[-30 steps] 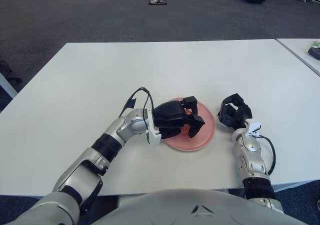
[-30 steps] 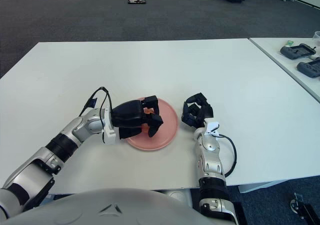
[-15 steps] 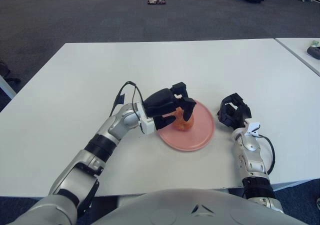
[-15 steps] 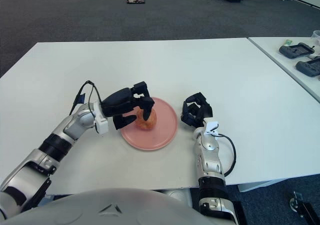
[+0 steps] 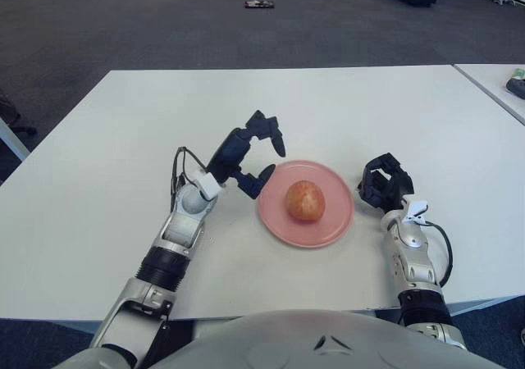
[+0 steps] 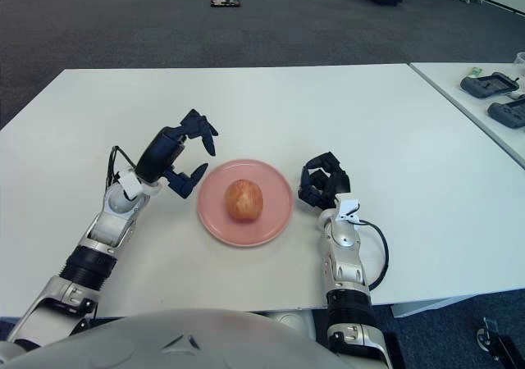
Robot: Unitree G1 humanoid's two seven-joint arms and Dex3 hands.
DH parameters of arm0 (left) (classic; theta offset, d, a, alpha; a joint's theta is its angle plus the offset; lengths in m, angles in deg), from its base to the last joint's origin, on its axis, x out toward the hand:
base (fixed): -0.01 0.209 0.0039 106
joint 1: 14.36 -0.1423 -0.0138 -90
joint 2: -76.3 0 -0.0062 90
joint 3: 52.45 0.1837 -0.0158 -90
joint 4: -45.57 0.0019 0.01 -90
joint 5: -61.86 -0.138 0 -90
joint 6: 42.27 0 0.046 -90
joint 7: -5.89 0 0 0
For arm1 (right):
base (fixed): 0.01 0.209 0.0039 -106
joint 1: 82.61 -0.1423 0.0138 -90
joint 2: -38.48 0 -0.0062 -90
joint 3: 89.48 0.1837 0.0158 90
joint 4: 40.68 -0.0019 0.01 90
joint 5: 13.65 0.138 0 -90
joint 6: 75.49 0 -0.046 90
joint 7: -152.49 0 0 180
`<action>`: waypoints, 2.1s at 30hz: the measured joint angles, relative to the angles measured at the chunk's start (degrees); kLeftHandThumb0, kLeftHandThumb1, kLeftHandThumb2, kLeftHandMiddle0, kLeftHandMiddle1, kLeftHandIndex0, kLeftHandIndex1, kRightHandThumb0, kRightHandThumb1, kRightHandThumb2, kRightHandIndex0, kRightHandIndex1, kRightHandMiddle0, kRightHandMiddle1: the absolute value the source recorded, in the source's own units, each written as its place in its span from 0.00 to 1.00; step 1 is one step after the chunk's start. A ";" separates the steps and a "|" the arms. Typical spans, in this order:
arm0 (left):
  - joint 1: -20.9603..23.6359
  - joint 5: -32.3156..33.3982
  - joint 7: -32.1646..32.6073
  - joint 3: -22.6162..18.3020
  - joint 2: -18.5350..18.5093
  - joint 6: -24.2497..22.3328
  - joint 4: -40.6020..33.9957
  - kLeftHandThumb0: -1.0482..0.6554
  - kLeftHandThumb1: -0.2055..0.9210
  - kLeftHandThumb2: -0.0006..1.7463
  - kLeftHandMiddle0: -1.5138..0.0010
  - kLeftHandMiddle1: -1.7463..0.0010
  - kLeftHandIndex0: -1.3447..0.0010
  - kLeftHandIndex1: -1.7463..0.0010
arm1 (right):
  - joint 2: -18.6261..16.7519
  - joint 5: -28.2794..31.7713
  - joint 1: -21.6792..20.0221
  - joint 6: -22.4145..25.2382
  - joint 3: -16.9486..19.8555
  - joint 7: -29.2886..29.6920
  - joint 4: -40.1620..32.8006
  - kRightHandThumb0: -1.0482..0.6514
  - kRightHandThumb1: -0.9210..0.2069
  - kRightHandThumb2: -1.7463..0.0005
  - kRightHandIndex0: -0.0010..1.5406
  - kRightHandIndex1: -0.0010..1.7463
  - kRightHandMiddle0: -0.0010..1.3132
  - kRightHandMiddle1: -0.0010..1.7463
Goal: Put the apple into the plate.
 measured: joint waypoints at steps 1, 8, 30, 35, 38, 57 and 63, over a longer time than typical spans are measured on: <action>-0.02 0.94 -0.04 -0.70 0.72 0.56 0.67 0.49 0.58 0.63 0.83 0.00 0.63 0.07 | 0.05 0.05 -0.01 0.00 -0.01 -0.10 0.02 0.37 0.39 0.36 0.45 0.98 0.36 1.00; -0.12 9.40 -1.11 -5.80 4.79 2.84 2.76 0.24 0.49 0.66 0.99 0.19 0.91 0.06 | 0.13 0.36 -0.08 0.06 0.01 -0.74 -0.08 0.37 0.38 0.37 0.44 0.98 0.36 1.00; -6.75 12.41 11.23 -19.14 12.53 -7.90 6.37 0.27 0.75 0.70 0.86 0.16 0.96 0.06 | 0.19 0.43 -0.30 -0.34 0.13 -1.29 0.00 0.36 0.40 0.35 0.44 0.98 0.38 1.00; -4.76 10.74 13.06 -21.16 12.64 -8.41 16.46 0.34 0.74 0.61 0.76 0.07 0.81 0.02 | 0.27 0.44 -0.39 -0.42 0.15 -1.70 0.15 0.36 0.42 0.34 0.45 0.98 0.38 1.00; -3.53 9.63 13.07 -22.03 12.19 -8.15 21.49 0.36 0.67 0.61 0.61 0.02 0.70 0.01 | 0.25 0.44 -0.56 -0.40 0.19 -1.71 0.37 0.36 0.43 0.33 0.46 0.98 0.39 1.00; -1.89 0.93 12.04 -19.91 7.64 -11.82 24.09 0.34 0.50 0.74 0.27 0.00 0.57 0.00 | 0.12 0.47 -0.75 -0.13 0.30 -1.68 0.31 0.36 0.44 0.32 0.46 0.97 0.40 1.00; -2.62 -1.06 11.85 -18.76 6.79 -11.98 23.57 0.33 0.46 0.76 0.22 0.00 0.54 0.00 | -0.04 0.46 -0.64 -0.23 0.23 -1.64 0.16 0.36 0.44 0.32 0.47 0.97 0.40 1.00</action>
